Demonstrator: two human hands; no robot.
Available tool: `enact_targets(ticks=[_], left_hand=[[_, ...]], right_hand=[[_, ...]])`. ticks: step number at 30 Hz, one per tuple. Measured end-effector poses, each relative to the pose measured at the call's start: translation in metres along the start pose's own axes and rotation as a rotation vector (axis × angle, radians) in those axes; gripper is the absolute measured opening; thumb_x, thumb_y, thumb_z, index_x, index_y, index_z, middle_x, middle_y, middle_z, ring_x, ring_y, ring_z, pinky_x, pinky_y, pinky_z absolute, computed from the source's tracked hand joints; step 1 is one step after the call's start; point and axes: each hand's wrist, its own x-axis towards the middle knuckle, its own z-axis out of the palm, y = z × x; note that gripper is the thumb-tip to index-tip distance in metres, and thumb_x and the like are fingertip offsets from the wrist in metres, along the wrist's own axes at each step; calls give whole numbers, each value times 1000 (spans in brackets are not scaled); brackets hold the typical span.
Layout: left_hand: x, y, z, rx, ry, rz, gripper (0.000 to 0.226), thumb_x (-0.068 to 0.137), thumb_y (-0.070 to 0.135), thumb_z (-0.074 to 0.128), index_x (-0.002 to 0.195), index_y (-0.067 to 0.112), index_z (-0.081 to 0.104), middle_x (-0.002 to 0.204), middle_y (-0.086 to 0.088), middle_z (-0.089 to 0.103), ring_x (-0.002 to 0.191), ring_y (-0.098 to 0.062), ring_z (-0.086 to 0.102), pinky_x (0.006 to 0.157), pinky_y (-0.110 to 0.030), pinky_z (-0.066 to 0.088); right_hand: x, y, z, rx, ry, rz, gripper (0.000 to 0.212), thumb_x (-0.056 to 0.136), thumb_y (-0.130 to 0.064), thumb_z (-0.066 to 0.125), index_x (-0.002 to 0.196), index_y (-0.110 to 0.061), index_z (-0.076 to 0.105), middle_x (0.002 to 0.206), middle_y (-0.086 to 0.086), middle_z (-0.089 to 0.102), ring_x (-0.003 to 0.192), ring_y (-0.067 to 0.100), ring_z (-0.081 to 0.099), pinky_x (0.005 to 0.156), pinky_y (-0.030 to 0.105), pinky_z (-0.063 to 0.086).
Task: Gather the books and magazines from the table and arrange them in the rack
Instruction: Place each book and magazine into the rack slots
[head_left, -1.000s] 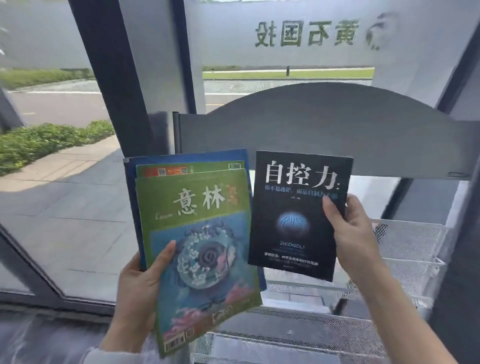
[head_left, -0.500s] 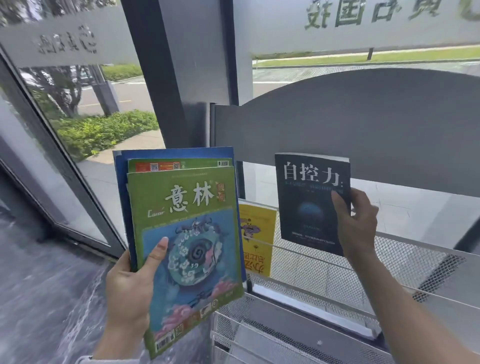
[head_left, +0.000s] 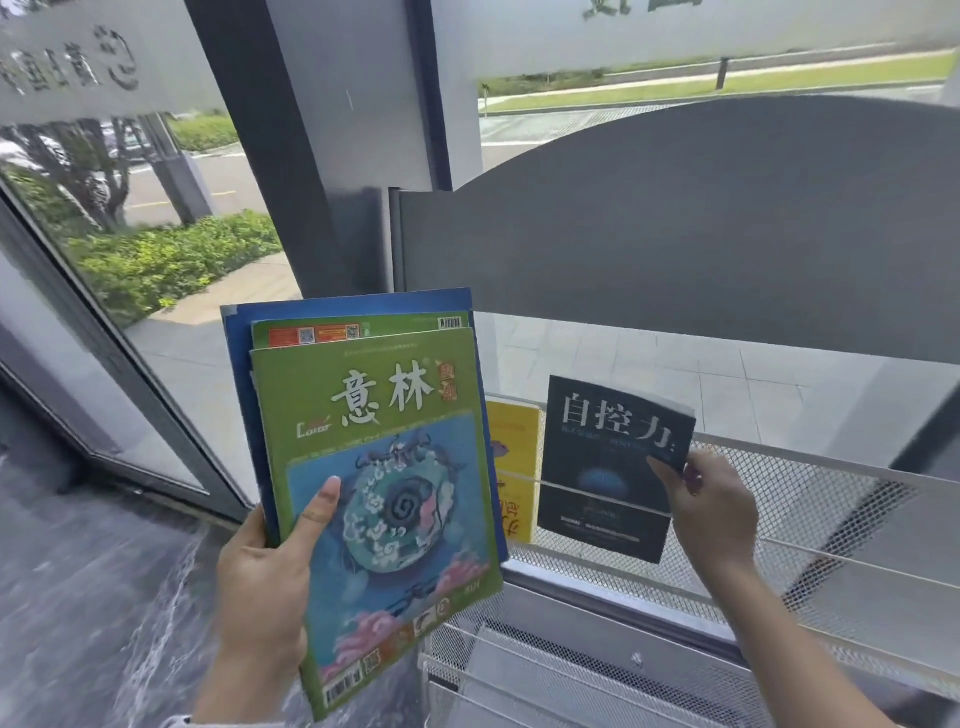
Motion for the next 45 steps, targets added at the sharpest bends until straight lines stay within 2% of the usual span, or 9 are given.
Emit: enact_targets(ticks=[5, 13, 16, 19, 23, 28, 34, 39, 45], left_hand=[[0, -6, 3, -87, -52, -93, 18, 55, 27, 74, 72, 22, 74, 82, 0, 75, 70, -14, 71, 59, -32, 59], [-5, -6, -3, -114, -179, -160, 38, 41, 37, 85, 72, 17, 74, 76, -7, 76, 63, -19, 71, 55, -36, 59], [-8, -8, 2, -130, -251, -227, 22, 59, 20, 71, 79, 13, 70, 77, -9, 75, 62, -21, 71, 52, -36, 59], [-17, -15, 18, -135, -376, -309, 25, 62, 18, 67, 86, 12, 68, 76, -8, 76, 63, -22, 71, 52, -35, 59], [-37, -25, 41, -113, -560, -419, 37, 63, 22, 68, 97, 6, 67, 87, -16, 75, 74, -29, 71, 63, -42, 59], [-59, -35, 65, -27, -727, -515, 41, 59, 26, 70, 95, 7, 66, 82, -16, 75, 72, -33, 71, 66, -44, 59], [-80, -49, 86, 21, -719, -525, 31, 68, 39, 61, 85, 13, 66, 67, -7, 75, 60, -25, 71, 50, -34, 57], [-92, -55, 108, 40, -682, -542, 53, 56, 42, 68, 98, 10, 65, 79, -13, 75, 80, -32, 69, 79, -46, 53], [-120, -56, 151, 15, -594, -483, 25, 72, 25, 66, 90, 8, 63, 66, -10, 74, 56, -23, 70, 46, -29, 55]], right_hand=[[-8, 14, -3, -113, -93, 93, 32, 84, -39, 57, 87, -8, 66, 76, 5, 62, 65, 22, 55, 50, 24, 39], [-17, 4, -21, -390, -124, 223, 42, 83, -47, 54, 103, -12, 65, 93, 7, 69, 96, 27, 55, 88, 38, 32], [-32, -38, -46, 15, 18, 187, 29, 76, -45, 65, 92, -20, 63, 88, -2, 67, 87, 21, 58, 84, 37, 34], [-60, -89, -73, 490, -110, 228, 31, 68, -47, 68, 91, -28, 61, 91, -9, 63, 84, 8, 60, 71, 18, 45], [-90, -100, -90, 486, -63, 368, 60, 53, -49, 76, 100, -25, 49, 97, -11, 59, 88, 4, 60, 73, 22, 50], [-115, -79, -122, 452, 139, 417, 37, 65, -24, 80, 85, -19, 49, 83, -8, 60, 64, -13, 57, 58, 3, 42], [-125, -48, -153, 481, 108, 465, 21, 79, -21, 68, 88, -6, 57, 86, 14, 72, 78, 22, 69, 70, 37, 54], [-116, -13, -172, 632, 64, 504, 16, 83, -18, 62, 89, -3, 63, 92, 20, 71, 90, 35, 67, 82, 46, 53], [-77, 30, -200, 884, -47, 572, 18, 82, -16, 61, 97, -8, 68, 96, 14, 74, 95, 33, 68, 92, 51, 49]])
